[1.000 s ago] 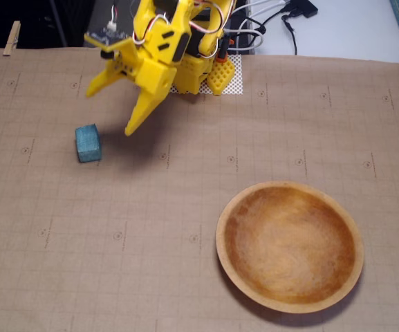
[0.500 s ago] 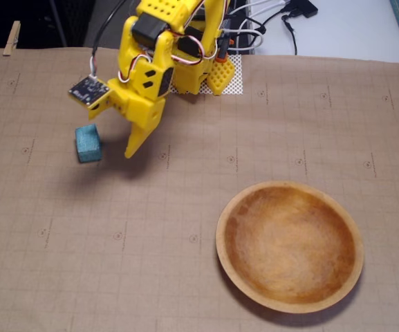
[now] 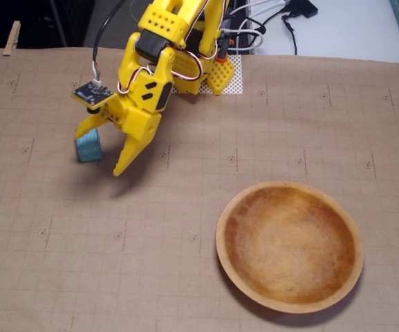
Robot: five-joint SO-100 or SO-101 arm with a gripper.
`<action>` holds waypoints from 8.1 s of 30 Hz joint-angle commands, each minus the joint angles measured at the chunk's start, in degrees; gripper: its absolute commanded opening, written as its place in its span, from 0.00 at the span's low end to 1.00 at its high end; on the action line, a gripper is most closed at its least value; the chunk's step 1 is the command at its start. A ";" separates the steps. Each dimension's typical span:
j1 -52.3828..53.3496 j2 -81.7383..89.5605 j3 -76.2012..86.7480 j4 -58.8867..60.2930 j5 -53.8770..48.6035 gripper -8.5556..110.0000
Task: Grasp a blue block and put it in the bowl.
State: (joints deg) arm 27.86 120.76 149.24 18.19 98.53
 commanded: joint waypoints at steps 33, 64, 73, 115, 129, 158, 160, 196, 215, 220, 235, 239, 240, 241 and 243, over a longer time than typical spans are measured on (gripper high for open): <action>1.85 21.27 27.95 -38.41 -12.57 0.42; 4.22 11.25 -4.92 13.54 -1.23 0.43; 7.47 11.34 -12.48 31.99 3.34 0.43; 8.53 -16.17 -19.51 25.75 6.15 0.43; 5.54 -19.16 -20.13 22.68 7.38 0.43; 6.33 -22.68 -20.13 17.49 6.42 0.43; 6.33 -23.03 -20.30 17.40 6.50 0.43; 4.48 -23.03 -21.53 11.51 8.17 0.43; 5.80 -23.47 -20.21 9.76 6.06 0.43; 7.03 -26.10 -20.74 9.67 6.15 0.43; 10.37 -26.72 -23.38 9.76 5.54 0.42; 10.28 -26.72 -23.29 9.76 5.54 0.42; 10.28 -26.63 -23.29 9.76 5.45 0.42; 10.28 -26.63 -23.20 9.76 5.45 0.41; 10.20 -26.63 -23.03 9.76 5.45 0.39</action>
State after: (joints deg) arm 38.32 93.60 129.20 28.92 104.68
